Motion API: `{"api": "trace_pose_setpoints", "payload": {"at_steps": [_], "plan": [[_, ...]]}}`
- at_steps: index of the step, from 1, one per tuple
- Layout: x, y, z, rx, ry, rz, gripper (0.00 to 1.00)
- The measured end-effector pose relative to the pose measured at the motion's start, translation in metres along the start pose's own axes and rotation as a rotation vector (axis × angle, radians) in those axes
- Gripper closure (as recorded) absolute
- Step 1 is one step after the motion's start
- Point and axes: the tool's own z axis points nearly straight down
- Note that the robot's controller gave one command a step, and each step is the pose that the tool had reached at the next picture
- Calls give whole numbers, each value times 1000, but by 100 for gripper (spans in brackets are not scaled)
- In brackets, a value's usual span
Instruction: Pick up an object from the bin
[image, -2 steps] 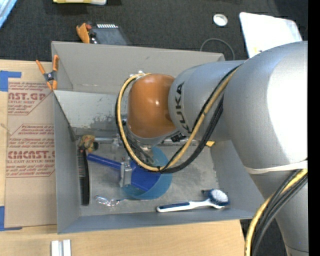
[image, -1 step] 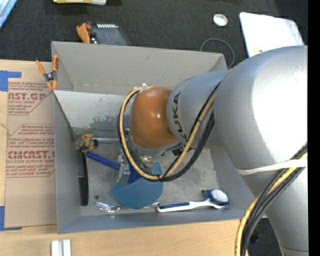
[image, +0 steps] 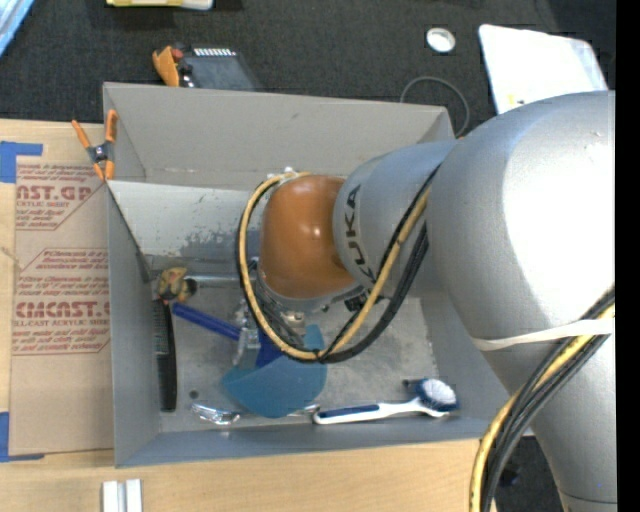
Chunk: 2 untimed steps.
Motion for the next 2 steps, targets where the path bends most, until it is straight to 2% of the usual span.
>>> {"api": "trace_pose_setpoints", "payload": {"at_steps": [1, 2], "plan": [[5, -1, -11, 3, 11, 2, 100], [10, -14, -35, 0, -2, -36, 100]]}}
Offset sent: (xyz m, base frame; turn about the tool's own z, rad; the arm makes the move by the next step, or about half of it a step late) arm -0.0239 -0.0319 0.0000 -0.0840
